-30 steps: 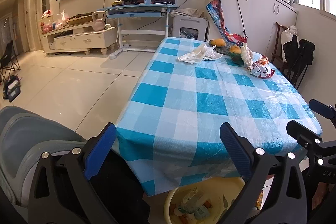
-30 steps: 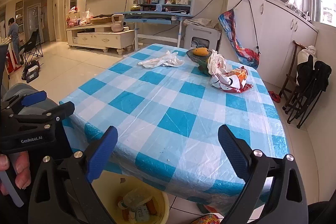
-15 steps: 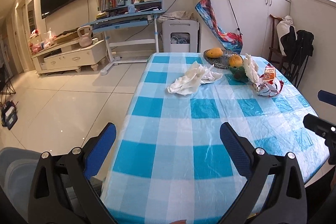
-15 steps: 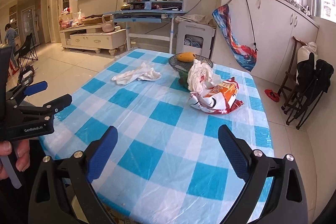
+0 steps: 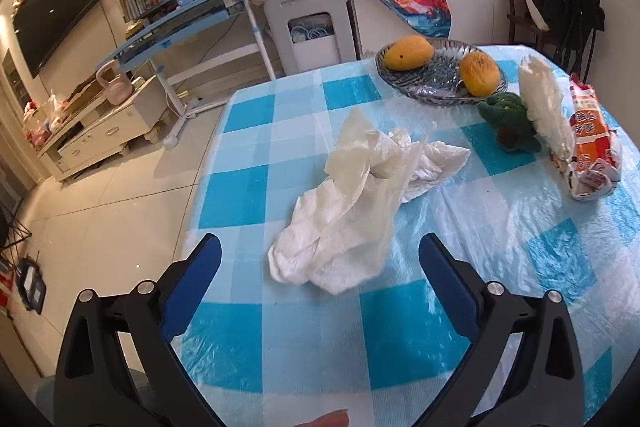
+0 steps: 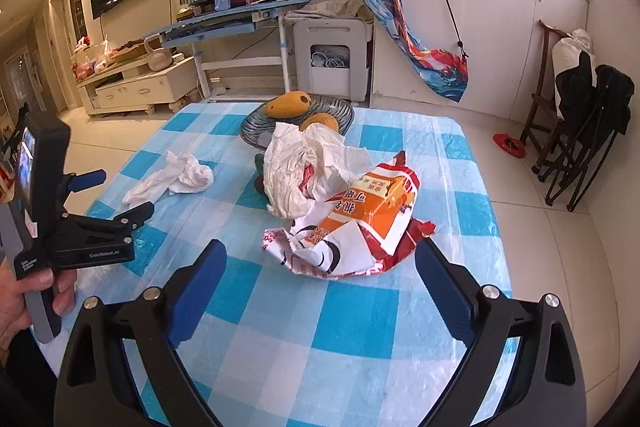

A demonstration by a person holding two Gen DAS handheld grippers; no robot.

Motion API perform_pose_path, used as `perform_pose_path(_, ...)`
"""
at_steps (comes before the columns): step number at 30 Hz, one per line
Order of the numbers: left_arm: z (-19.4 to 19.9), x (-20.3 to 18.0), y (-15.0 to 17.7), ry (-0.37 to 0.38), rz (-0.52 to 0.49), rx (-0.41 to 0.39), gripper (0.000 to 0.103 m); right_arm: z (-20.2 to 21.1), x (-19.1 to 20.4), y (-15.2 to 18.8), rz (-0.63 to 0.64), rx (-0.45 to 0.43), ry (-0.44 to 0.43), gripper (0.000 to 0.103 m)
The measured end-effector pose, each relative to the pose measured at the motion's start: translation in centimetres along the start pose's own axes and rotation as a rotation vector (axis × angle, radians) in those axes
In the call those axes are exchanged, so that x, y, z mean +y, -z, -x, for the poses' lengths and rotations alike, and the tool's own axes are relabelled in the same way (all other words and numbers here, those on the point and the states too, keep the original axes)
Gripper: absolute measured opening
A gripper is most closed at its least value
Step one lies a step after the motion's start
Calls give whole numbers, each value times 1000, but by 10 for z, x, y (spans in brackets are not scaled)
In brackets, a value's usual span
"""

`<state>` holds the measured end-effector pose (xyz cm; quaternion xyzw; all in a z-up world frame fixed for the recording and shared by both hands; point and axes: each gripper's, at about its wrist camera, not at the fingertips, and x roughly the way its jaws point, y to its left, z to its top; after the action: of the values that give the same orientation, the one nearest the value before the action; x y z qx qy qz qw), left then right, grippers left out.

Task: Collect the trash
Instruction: 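Grasp the white napkin with the left gripper while the right grasps a white tissue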

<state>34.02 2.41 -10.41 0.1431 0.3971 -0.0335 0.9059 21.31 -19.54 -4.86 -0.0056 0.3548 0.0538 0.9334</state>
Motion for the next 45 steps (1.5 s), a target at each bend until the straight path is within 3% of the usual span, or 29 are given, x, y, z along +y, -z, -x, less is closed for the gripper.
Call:
perform_pose_path(2, -19, -5, -9, 17, -20, 64, 96, -6, 0, -4, 17, 7, 23, 92)
perform_pose_path(5, -31, 0, -20, 68, 17, 95, 93, -17, -11, -8, -30, 23, 27, 89)
perform_pose_path(6, -32, 2, -22, 97, 27, 100, 79, -16, -11, -10, -22, 9, 33, 87)
perform_pose_path(7, -32, 5, -23, 129, 39, 103, 58, -15, -9, -13, -7, -8, 22, 87)
perform_pose_path(8, -31, 6, -23, 150, 47, 110, 46, -11, -3, -15, 19, -34, 2, 87)
perform_pose_path(9, -28, 8, -21, 173, 52, 121, 18, -8, 6, -18, 50, -53, -13, 87)
perform_pose_path(10, -26, 10, -19, 191, 59, 128, 12, -7, 16, -20, 83, -63, -39, 87)
perform_pose_path(13, -8, 20, -1, 267, 109, 131, 8, -15, 41, -26, 126, -48, -148, 87)
perform_pose_path(18, 30, 38, 41, 322, 189, 115, 8, -36, 93, -39, 216, 8, -255, 84)
perform_pose_path(26, 54, 63, 85, 376, 328, 96, 8, -107, 143, -64, 299, 131, -196, 76)
perform_pose_path(30, 49, 64, 86, 386, 346, 102, 8, -142, 141, -60, 299, 231, -144, 55)
perform_pose_path(32, 49, 61, 87, 385, 337, 99, 8, -139, 133, -60, 254, 238, -160, 30)
perform_pose_path(34, 52, 58, 88, 379, 322, 89, 8, -127, 130, -57, 243, 241, -173, 21)
perform_pose_path(45, 100, 50, 109, 398, 331, 11, 8, 5, 126, 5, 184, 168, -334, 20)
